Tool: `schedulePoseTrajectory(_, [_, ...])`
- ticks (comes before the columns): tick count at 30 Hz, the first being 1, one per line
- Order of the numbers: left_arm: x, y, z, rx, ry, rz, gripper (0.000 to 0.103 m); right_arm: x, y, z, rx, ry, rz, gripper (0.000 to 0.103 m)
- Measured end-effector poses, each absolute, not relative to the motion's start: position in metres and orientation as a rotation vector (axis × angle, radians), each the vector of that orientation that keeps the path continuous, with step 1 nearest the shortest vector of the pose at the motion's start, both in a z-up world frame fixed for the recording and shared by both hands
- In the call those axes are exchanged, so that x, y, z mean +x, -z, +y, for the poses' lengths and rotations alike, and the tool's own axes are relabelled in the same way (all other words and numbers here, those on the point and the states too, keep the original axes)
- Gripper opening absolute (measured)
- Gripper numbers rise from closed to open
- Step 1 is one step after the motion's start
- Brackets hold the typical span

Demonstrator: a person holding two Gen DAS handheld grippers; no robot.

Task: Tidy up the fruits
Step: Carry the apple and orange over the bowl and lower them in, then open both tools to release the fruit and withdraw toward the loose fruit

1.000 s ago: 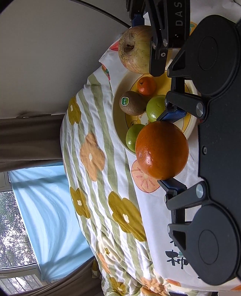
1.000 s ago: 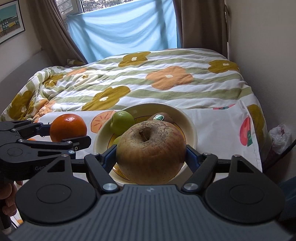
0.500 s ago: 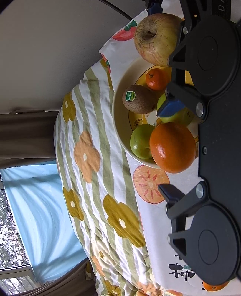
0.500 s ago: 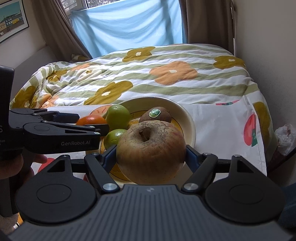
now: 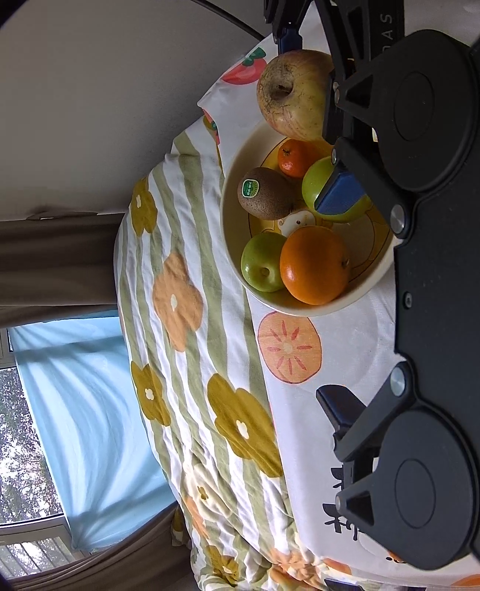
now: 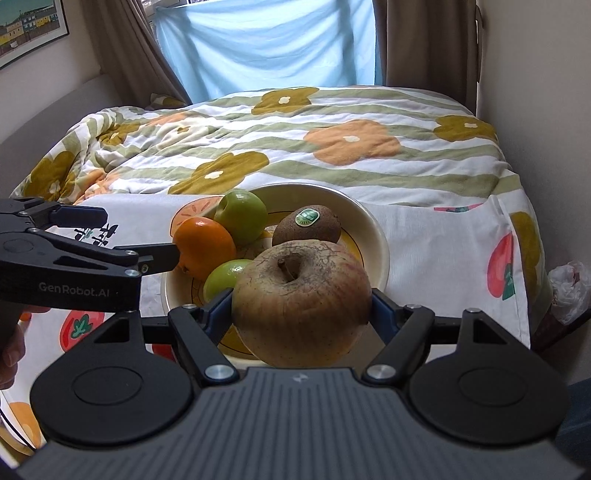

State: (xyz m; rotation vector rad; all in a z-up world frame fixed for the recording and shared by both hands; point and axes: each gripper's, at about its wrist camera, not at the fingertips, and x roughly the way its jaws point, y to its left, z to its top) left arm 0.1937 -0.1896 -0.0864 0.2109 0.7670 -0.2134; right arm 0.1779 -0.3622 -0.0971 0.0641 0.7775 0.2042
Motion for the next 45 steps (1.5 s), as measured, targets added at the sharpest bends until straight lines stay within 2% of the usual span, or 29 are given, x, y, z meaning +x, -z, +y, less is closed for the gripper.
schedulePoseTrajectory(11, [0.177, 0.089, -0.168, 0.185, 0.144, 0.782, 0.101, 0.191, 0.106, -0.358, 0.029, -0.232, 0.791, 0.091])
schedulePoseTrajectory(13, [0.175, 0.090, -0.163, 0.176, 0.128, 0.783, 0.101, 0.189, 0.106, -0.358, 0.025, -0.229, 0.780, 0.095])
schedulePoseTrajectory(14, [0.174, 0.090, -0.162, 0.175, 0.122, 0.784, 0.101, 0.185, 0.104, -0.357, 0.018, -0.233, 0.759, 0.103])
schedulePoseTrajectory(17, [0.170, 0.091, -0.157, 0.179, 0.104, 0.785, 0.101, 0.178, 0.097, -0.357, 0.001, -0.210, 0.697, 0.103])
schedulePoseTrajectory(32, [0.129, 0.067, -0.158, 0.193, 0.057, 0.734, 0.101, 0.155, 0.077, -0.347, -0.025, -0.184, 0.699, 0.103])
schedulePoseTrajectory(45, [0.068, 0.034, -0.114, 0.122, -0.068, 0.657, 0.101, 0.115, 0.048, -0.310, 0.008, -0.236, 0.695, 0.103])
